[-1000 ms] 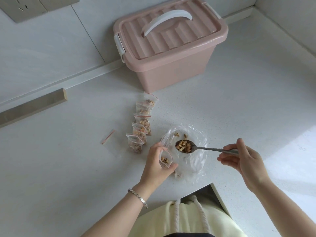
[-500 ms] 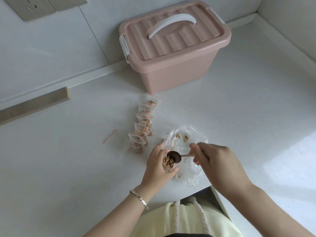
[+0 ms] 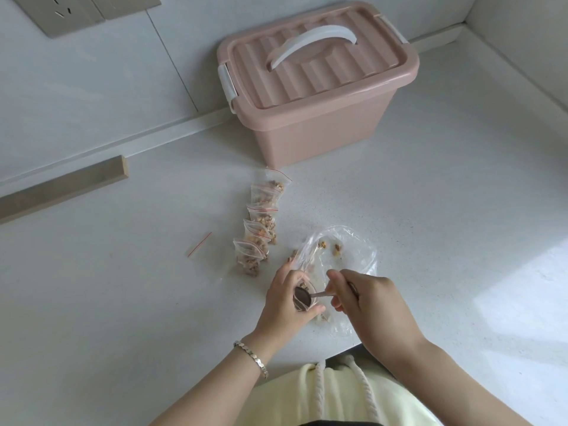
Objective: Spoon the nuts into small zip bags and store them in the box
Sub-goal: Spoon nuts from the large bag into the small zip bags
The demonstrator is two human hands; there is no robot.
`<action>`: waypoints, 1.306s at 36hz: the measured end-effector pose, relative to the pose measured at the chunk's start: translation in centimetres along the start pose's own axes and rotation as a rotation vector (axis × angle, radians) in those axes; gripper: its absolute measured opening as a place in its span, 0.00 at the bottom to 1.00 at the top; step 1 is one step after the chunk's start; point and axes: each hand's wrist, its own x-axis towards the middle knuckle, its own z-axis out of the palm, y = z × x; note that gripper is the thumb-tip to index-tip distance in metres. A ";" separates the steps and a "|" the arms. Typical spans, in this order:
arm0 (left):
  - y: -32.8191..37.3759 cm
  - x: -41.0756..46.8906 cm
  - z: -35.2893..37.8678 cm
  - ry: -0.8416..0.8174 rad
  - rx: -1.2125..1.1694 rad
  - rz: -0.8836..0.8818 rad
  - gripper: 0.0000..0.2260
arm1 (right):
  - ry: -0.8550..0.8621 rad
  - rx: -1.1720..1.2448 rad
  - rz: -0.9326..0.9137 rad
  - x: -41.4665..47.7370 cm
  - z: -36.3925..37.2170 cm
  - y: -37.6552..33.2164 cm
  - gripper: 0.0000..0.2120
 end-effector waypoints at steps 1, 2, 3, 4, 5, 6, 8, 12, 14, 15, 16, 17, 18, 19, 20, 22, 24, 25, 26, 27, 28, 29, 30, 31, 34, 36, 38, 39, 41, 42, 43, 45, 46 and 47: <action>0.0 0.0 -0.1 0.004 -0.005 -0.005 0.19 | 0.000 0.006 -0.003 -0.2 -0.2 0.0 0.31; -0.1 0.1 -0.1 0.010 -0.014 -0.010 0.19 | 0.006 0.018 -0.001 -0.3 -0.6 0.0 0.30; -0.2 0.1 -0.1 0.021 -0.026 -0.014 0.19 | 0.023 0.038 0.004 -0.4 -1.0 0.0 0.29; -0.4 0.1 0.0 0.038 -0.042 -0.022 0.19 | 0.053 0.060 0.008 -0.5 -1.6 0.0 0.26; -0.4 0.1 0.0 0.057 -0.057 -0.034 0.19 | 0.095 0.079 0.012 -0.6 -2.2 0.1 0.22; -0.4 0.0 -0.1 0.069 -0.072 -0.051 0.20 | 0.143 0.097 0.019 -0.5 -2.9 0.1 0.19; -0.5 -0.1 -0.1 0.079 -0.097 -0.064 0.20 | 0.243 0.147 0.053 -0.4 -4.1 0.6 0.18; -0.6 -0.1 -0.1 0.073 -0.095 -0.051 0.20 | 0.382 0.210 0.202 0.2 -4.6 2.8 0.19; -0.5 0.0 0.0 0.066 -0.096 -0.054 0.20 | 0.393 0.220 0.287 0.5 -3.9 4.3 0.18; -0.4 0.0 0.0 0.064 -0.096 -0.057 0.20 | 0.391 0.231 0.325 0.6 -3.5 4.9 0.17; -0.3 0.1 0.0 0.061 -0.096 -0.059 0.20 | 0.388 0.242 0.357 0.6 -3.0 5.4 0.17; -0.2 0.1 -0.1 0.060 -0.096 -0.059 0.20 | 0.387 0.248 0.381 0.6 -2.6 5.8 0.17; -0.2 0.1 -0.1 0.060 -0.096 -0.058 0.20 | 0.392 0.247 0.396 0.5 -2.2 6.0 0.18; -0.2 0.1 -0.1 0.059 -0.098 -0.057 0.19 | 0.403 0.243 0.408 0.5 -1.9 6.2 0.18; -0.2 0.1 -0.2 0.057 -0.101 -0.055 0.19 | 0.419 0.245 0.417 0.5 -1.7 6.2 0.18; -0.2 0.1 -0.3 0.045 -0.109 -0.055 0.18 | 0.456 0.246 0.425 0.6 -1.5 6.2 0.18; -0.3 0.1 -0.3 0.034 -0.115 -0.053 0.18 | 0.489 0.225 0.414 0.6 -1.2 6.2 0.18; -0.3 0.1 -0.3 0.032 -0.116 -0.052 0.19 | 0.498 0.211 0.409 0.7 -1.0 6.3 0.18; -0.3 0.1 -0.3 0.029 -0.115 -0.052 0.19 | 0.502 0.203 0.405 0.7 -0.8 6.4 0.18; -0.2 0.1 -0.3 0.026 -0.115 -0.052 0.18 | 0.500 0.208 0.403 0.8 -0.6 6.5 0.18; -0.2 0.2 -0.3 0.027 -0.114 -0.050 0.18 | 0.496 0.221 0.402 0.8 -0.4 6.5 0.18; -0.3 0.2 -0.2 0.030 -0.109 -0.045 0.18 | 0.488 0.235 0.404 0.9 -0.2 6.6 0.18; -0.3 0.2 -0.2 0.034 -0.101 -0.038 0.19 | 0.479 0.250 0.410 1.0 0.0 6.7 0.18; -0.2 0.3 -0.2 0.040 -0.093 -0.032 0.19 | 0.469 0.271 0.420 1.0 0.1 6.8 0.18; -0.2 0.4 -0.1 0.048 -0.088 -0.026 0.17 | 0.459 0.361 0.456 1.1 0.4 7.1 0.18; -0.3 0.5 -0.1 0.057 -0.092 -0.026 0.15 | 0.471 0.435 0.478 1.0 0.4 7.2 0.18; -0.4 0.5 -0.1 0.061 -0.088 -0.033 0.15 | 0.471 0.497 0.493 1.0 0.4 7.4 0.18; -0.3 0.5 -0.1 0.067 -0.086 -0.036 0.16 | 0.461 0.507 0.500 0.9 0.4 7.5 0.19; -0.3 0.7 -0.2 0.072 -0.082 -0.039 0.15 | 0.435 0.511 0.508 0.9 0.6 7.7 0.19; -0.4 0.8 -0.3 0.072 -0.084 -0.038 0.15 | 0.427 0.523 0.509 0.9 0.7 7.7 0.19; -0.4 0.9 -0.3 0.072 -0.091 -0.041 0.15 | 0.423 0.537 0.511 0.9 0.8 7.7 0.19; -0.4 1.2 -0.5 0.064 -0.114 -0.058 0.15 | 0.426 0.560 0.516 1.1 0.9 7.7 0.19; -0.4 1.3 -0.5 0.058 -0.117 -0.060 0.15 | 0.430 0.575 0.519 1.2 1.0 7.6 0.19; -0.5 1.4 -0.6 0.051 -0.113 -0.060 0.15 | 0.432 0.598 0.527 1.4 1.1 7.5 0.19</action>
